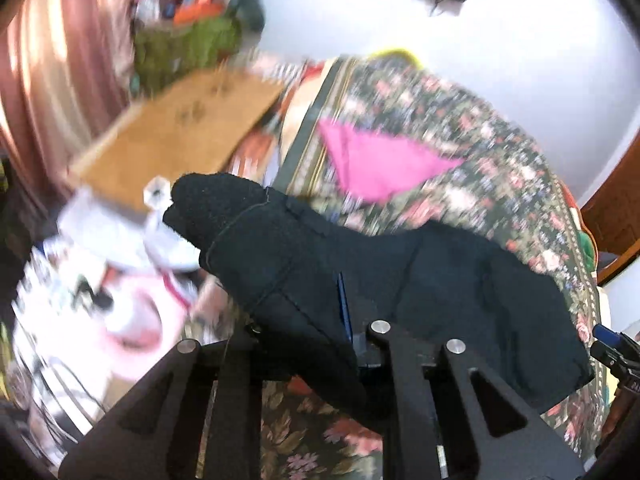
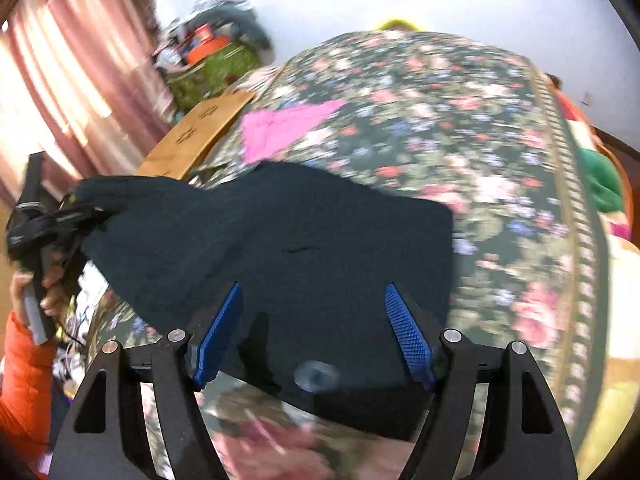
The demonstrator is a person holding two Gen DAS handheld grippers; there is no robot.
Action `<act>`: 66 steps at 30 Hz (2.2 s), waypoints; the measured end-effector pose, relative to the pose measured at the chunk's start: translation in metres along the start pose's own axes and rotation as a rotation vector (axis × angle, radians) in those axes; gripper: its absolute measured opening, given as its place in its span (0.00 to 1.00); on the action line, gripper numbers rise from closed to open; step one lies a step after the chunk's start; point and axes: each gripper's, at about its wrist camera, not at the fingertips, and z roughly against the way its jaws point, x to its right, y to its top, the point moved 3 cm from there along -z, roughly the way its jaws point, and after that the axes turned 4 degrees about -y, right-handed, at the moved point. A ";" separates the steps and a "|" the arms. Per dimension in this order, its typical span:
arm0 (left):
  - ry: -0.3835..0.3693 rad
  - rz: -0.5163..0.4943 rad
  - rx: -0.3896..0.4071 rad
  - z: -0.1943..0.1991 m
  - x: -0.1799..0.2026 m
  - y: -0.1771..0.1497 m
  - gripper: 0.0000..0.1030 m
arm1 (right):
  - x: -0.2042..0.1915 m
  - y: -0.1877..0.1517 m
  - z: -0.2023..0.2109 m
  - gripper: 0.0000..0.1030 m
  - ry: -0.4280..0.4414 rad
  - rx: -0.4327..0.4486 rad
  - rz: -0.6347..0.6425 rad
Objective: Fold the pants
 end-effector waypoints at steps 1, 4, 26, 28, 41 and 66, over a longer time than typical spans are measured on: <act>0.004 -0.030 0.039 0.010 0.011 0.008 0.16 | 0.009 -0.001 0.002 0.68 -0.025 0.004 -0.007; -0.012 -0.086 0.116 0.028 0.040 0.026 0.15 | 0.028 -0.008 0.001 0.68 -0.067 -0.012 -0.017; -0.391 -0.336 -0.042 -0.010 0.294 0.019 0.10 | 0.051 -0.039 -0.021 0.68 0.016 -0.076 -0.083; -0.399 -0.373 -0.095 -0.020 0.307 0.002 0.10 | 0.051 -0.039 -0.021 0.68 0.019 -0.075 -0.084; -0.334 -0.587 -0.222 -0.025 0.329 -0.058 0.39 | 0.048 -0.042 -0.013 0.68 0.001 -0.043 -0.088; -0.035 -0.474 -0.136 -0.128 0.224 0.070 0.96 | 0.053 -0.037 0.022 0.70 -0.032 0.026 -0.130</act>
